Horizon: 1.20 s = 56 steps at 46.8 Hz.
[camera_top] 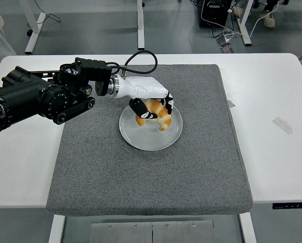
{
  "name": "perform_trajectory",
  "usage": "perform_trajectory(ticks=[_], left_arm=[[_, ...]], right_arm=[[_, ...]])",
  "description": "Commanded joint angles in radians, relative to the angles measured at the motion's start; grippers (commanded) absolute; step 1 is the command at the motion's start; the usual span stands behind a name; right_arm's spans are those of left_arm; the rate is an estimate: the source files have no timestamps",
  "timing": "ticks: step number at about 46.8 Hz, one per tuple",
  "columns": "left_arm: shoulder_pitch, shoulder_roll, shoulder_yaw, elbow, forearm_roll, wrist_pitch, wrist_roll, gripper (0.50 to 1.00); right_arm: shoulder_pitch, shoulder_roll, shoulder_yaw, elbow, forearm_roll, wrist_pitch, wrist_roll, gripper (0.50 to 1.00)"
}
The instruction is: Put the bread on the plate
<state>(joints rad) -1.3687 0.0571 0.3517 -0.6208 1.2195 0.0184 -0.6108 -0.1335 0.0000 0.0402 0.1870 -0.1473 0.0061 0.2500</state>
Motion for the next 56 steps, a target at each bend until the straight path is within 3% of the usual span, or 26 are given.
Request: perform_trajectory(ticks=[1,34,38,45,47,50,56], left_arm=[[0.014,0.000,0.001,0.003,0.000,0.006,0.000,0.500],[0.040,-0.002,0.010,0.013,-0.001,0.020,0.000,0.508],[0.042,-0.002,0.009,0.013,-0.005,0.025,0.000,0.585],[0.049,0.000,-0.002,0.013,-0.028,0.055,0.000,0.864],[0.050,0.000,-0.003,0.013,-0.032,0.057,0.000,0.914],[0.050,0.000,-0.005,0.013,-0.049,0.060,0.000,0.957],[0.045,0.000,-0.005,0.013,-0.100,0.060,0.000,0.972]], right_arm=[[0.000,0.000,0.000,0.000,0.000,0.000,0.000,1.000],[0.000,0.000,0.000,-0.001,0.000,0.000,0.000,1.000],[0.000,0.000,0.000,-0.001,0.000,0.000,0.000,1.000],[0.000,0.000,0.000,-0.001,0.000,0.000,0.000,1.000],[0.000,0.000,0.000,-0.001,0.000,0.000,0.000,1.000],[0.000,0.000,0.000,-0.001,0.000,0.000,0.000,1.000],[0.000,0.000,0.000,0.000,0.000,0.000,0.000,1.000]])
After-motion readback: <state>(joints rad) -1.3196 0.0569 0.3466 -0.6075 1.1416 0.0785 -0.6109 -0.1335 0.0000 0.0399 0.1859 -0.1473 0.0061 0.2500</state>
